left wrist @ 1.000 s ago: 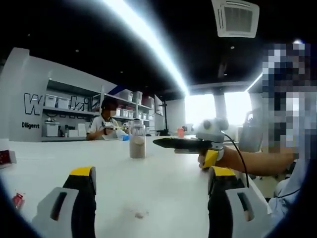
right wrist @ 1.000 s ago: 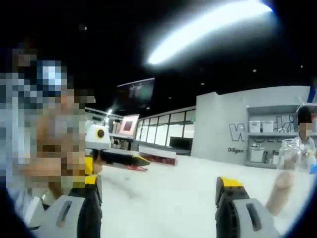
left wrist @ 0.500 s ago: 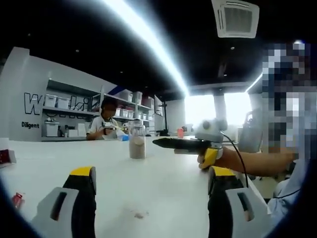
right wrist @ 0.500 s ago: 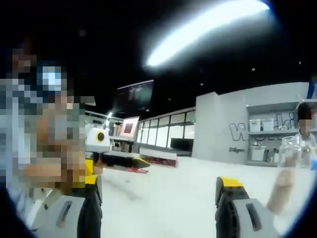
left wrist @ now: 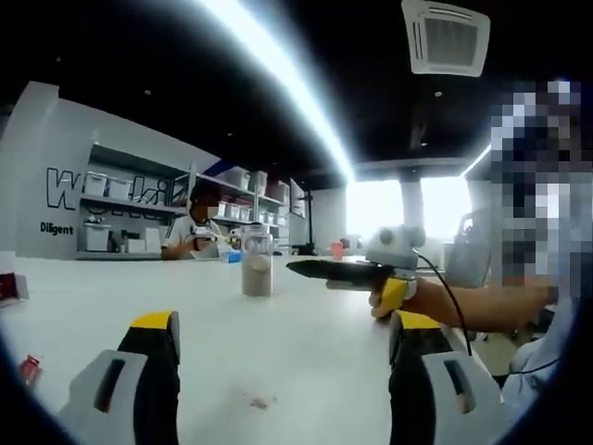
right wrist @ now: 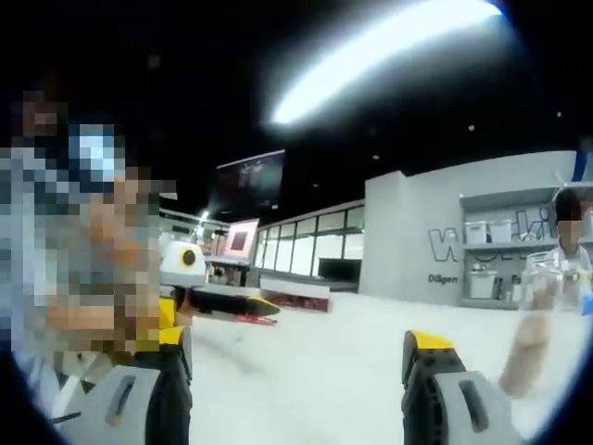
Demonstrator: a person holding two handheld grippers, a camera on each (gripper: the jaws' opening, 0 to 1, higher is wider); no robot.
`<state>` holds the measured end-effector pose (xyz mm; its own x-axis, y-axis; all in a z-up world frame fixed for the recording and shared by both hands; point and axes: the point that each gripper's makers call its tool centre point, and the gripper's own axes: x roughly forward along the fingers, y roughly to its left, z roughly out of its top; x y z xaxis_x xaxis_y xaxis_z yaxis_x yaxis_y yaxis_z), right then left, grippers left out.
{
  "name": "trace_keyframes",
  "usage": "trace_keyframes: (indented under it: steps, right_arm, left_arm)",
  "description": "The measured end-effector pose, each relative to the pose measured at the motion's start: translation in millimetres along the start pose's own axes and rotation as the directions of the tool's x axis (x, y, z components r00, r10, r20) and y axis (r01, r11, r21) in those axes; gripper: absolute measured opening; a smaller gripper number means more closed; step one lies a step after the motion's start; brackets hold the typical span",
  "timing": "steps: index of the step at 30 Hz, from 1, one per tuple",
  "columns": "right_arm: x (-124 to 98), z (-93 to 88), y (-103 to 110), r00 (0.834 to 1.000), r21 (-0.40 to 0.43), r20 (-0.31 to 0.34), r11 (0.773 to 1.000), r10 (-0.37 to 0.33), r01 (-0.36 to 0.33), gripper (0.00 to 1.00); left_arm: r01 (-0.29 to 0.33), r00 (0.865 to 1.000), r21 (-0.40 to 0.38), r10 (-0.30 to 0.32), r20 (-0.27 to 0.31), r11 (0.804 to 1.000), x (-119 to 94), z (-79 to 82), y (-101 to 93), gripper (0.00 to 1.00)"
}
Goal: Tear open the coffee pouch, take out the coffee, and pour the coffee from the pouch into the cup
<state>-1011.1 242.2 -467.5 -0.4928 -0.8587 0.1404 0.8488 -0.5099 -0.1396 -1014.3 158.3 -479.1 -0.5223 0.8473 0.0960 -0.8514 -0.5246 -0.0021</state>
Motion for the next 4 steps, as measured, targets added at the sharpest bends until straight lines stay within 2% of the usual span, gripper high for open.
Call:
trace_keyframes:
  steps: [4]
  right_arm:
    - [-1.2, 2.5, 0.3, 1.0, 0.0, 0.012, 1.0, 0.0, 0.0, 0.94]
  left_arm:
    - [-0.002, 1.0, 0.002, 0.002, -0.002, 1.0, -0.1, -0.7, -0.5, 0.95]
